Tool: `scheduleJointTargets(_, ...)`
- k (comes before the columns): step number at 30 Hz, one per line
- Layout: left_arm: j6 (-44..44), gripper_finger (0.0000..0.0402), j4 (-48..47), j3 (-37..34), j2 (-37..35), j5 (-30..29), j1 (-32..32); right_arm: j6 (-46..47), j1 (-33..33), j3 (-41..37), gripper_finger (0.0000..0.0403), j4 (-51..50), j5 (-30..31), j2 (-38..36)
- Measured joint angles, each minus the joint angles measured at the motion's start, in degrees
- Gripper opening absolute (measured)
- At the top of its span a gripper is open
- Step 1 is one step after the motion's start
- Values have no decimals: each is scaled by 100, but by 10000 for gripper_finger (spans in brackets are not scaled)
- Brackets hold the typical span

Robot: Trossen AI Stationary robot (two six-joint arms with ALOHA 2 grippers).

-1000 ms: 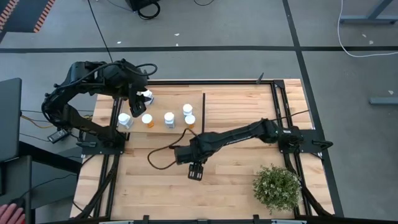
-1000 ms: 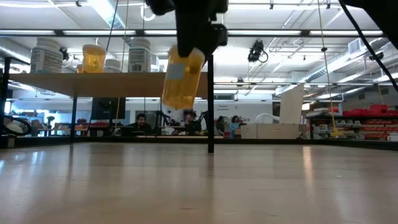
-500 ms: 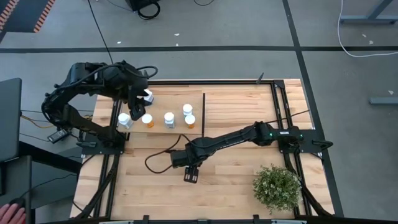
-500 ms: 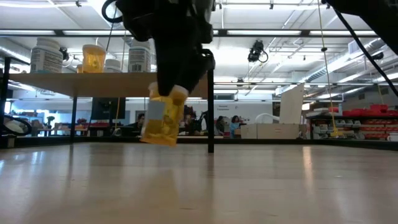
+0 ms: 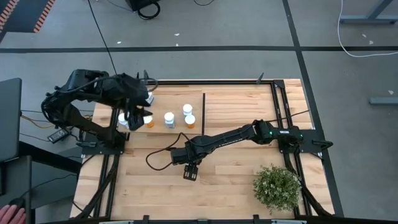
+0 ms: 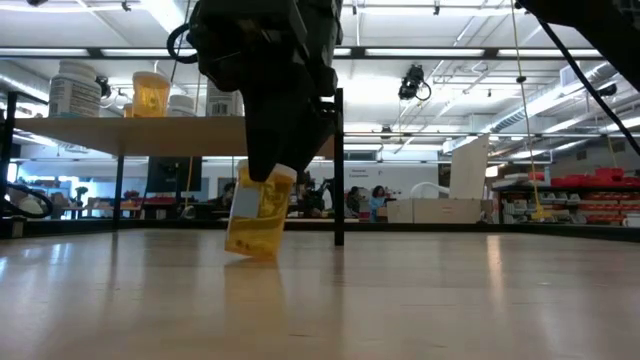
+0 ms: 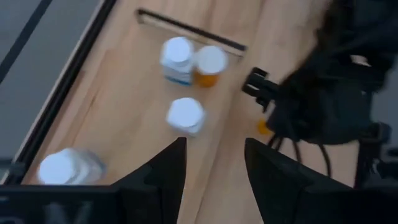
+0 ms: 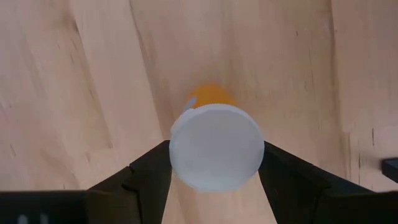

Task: Pick and place medicine bottles onto shelf by color
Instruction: Put the orange pill bottle on the shelf

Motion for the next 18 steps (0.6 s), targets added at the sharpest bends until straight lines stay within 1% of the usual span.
scheduleJointTargets(3, 108, 167, 119, 0, 0, 4, -372, -24, 1, 31, 231, -2, -24, 9)
scheduleJointTargets(5, -38, 169, 189, 0, 0, 4, -597, -30, -2, 31, 240, -21, -85, 1)
scheduleJointTargets(9, -613, 179, 118, 2, 0, -7, -1082, -12, 3, 18, 281, -102, -116, -41)
scheduleJointTargets(14, -1383, 182, -34, 2, -1, -106, -1759, -85, 2, 25, 335, -139, 140, -260)
scheduleJointTargets(18, -2154, 176, -26, 7, -2, -140, -2283, -103, -9, 20, 356, -457, 317, -687)
